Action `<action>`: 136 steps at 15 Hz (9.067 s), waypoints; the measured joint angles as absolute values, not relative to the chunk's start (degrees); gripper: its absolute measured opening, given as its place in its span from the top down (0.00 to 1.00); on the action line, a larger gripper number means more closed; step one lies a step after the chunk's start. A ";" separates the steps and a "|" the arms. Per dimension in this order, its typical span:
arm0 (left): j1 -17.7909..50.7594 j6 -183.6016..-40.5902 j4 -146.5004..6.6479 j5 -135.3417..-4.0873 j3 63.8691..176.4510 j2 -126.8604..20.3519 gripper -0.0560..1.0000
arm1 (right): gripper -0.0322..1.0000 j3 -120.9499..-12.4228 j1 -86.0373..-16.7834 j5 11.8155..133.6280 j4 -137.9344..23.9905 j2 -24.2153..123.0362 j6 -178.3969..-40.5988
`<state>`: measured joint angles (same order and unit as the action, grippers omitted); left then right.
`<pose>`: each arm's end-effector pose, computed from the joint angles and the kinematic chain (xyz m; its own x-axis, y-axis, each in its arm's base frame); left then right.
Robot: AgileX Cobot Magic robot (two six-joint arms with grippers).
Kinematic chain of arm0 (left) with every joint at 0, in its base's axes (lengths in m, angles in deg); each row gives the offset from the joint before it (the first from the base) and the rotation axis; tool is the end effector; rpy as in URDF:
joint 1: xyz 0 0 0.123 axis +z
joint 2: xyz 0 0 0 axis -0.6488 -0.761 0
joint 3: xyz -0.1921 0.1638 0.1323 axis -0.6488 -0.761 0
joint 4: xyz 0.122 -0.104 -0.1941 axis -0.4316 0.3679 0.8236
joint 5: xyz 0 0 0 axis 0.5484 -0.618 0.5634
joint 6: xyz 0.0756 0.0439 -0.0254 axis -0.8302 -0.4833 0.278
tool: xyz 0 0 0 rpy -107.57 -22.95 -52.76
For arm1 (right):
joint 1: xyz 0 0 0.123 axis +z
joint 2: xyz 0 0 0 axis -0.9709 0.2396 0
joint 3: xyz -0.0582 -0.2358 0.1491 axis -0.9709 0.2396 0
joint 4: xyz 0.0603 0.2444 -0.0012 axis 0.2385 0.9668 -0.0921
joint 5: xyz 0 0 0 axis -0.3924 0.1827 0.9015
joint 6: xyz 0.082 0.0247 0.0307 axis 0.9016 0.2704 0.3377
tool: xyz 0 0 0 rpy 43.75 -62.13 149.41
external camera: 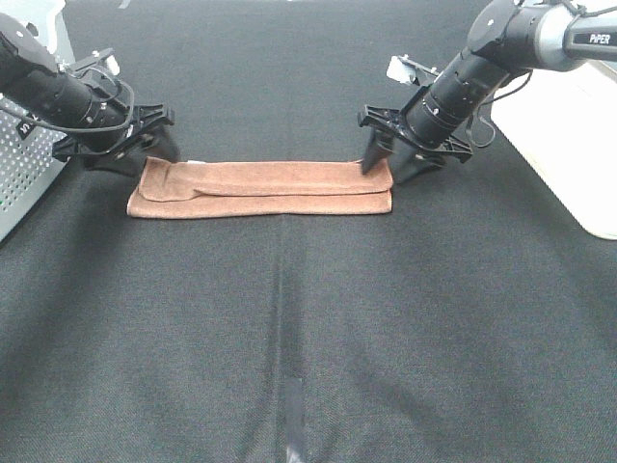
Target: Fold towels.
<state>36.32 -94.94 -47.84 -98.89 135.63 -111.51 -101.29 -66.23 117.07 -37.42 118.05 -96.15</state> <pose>0.4820 -0.0638 0.1235 -0.8872 -0.1668 -0.4301 0.0153 0.9212 -0.3887 0.4987 0.1214 0.1130 -0.9659 -0.0433 -0.2554 -0.1440 0.9093 0.3905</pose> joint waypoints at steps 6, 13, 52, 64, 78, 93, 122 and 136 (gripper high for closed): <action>36.32 -94.88 -49.73 -102.21 135.68 -113.91 0.18 | 0.26 -101.29 -66.23 120.22 -40.11 115.93 -96.15; 36.32 -94.88 -45.49 -101.24 136.26 -116.03 0.73 | 0.26 -101.29 -66.23 120.28 -40.40 115.93 -96.15; 23.32 -75.34 -46.01 -104.68 157.11 -113.51 0.33 | 0.26 -101.29 -65.14 129.33 -27.68 109.57 -99.18; 34.49 -75.40 -48.70 -107.26 157.23 -112.14 0.33 | 0.26 -101.29 -58.38 121.42 -17.54 118.57 -108.29; 33.80 -83.08 -52.83 -127.94 157.28 -99.47 0.33 | 0.26 -101.29 -66.17 132.48 -30.49 103.50 -103.02; 23.49 -75.80 -82.28 -135.22 125.26 -57.19 0.33 | 0.26 -67.08 -66.17 132.88 -46.82 58.35 -94.54; 23.49 -88.29 -77.75 -126.51 69.28 18.96 0.33 | 0.26 -15.46 -66.17 124.98 -60.74 -24.10 -91.22; 38.50 -88.52 -77.69 -126.51 69.28 20.16 0.33 | 0.26 -15.40 -68.98 124.92 -60.68 -24.10 -90.65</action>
<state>38.50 -88.52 -77.69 -126.51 69.28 20.16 -15.40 -68.98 124.92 -60.68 -24.10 -90.65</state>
